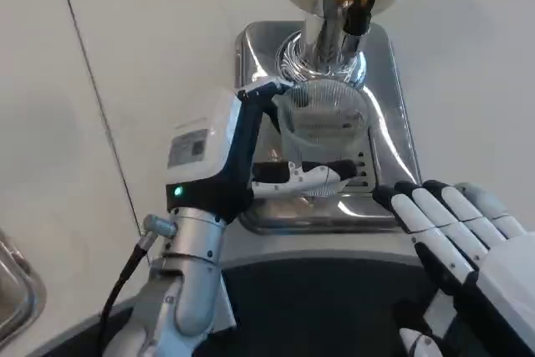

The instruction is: Grasp the cup under the faucet to collect the drink, then remove the cup.

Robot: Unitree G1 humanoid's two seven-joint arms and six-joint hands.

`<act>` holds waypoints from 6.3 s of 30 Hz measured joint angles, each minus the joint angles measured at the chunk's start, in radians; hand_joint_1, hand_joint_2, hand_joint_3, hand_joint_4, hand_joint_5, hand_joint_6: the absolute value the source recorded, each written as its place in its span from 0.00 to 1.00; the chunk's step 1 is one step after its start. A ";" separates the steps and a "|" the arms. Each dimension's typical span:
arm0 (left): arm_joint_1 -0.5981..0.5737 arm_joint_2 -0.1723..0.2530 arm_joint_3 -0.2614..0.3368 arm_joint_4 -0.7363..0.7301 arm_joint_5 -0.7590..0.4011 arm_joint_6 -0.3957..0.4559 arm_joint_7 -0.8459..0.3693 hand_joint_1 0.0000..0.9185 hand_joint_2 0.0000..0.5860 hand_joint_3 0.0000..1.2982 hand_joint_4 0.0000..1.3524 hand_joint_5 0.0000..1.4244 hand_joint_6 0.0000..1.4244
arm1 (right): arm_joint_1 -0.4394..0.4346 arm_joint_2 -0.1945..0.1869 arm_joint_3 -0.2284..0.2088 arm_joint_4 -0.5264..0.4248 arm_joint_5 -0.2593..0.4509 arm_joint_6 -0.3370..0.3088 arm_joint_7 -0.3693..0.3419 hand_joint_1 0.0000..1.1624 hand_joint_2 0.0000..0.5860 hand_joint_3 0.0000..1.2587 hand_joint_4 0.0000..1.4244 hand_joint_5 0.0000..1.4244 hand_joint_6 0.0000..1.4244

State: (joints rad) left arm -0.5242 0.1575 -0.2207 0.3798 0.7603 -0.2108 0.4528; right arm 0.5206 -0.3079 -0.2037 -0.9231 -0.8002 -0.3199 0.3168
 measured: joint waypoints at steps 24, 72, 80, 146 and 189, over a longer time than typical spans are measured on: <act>-0.076 -0.036 -0.095 0.121 0.033 0.108 0.154 0.78 0.00 0.84 0.76 0.94 1.00 | -0.020 0.000 0.007 0.000 0.003 0.039 0.011 0.14 1.00 0.00 0.00 0.00 0.01; 0.388 0.454 0.088 -0.578 0.042 0.101 -0.324 0.23 0.08 0.00 0.00 0.00 0.06 | -0.003 0.050 0.000 -0.044 0.103 0.121 0.015 0.17 0.99 0.00 0.00 0.00 0.02; 0.616 0.474 0.149 -0.727 0.121 0.103 -0.334 0.20 0.08 0.00 0.00 0.00 0.06 | -0.030 0.116 -0.010 -0.106 0.194 0.239 0.018 0.18 1.00 0.00 0.00 0.00 0.01; 0.784 0.384 0.193 -0.787 0.108 0.067 -0.379 0.15 0.11 0.00 0.00 0.03 0.07 | -0.952 0.099 0.222 0.243 0.378 0.808 -0.057 0.31 1.00 0.00 0.00 0.00 0.00; 0.757 0.381 0.208 -0.773 0.103 0.058 -0.379 0.12 0.10 0.00 0.00 0.03 0.07 | -1.008 -0.034 0.427 0.244 0.270 0.863 0.018 0.00 0.93 0.02 0.00 0.00 0.00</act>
State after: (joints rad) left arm 0.2326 0.5387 -0.0123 -0.3937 0.8630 -0.1529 0.0740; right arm -0.4876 -0.3420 0.2228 -0.6794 -0.5298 0.5432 0.3348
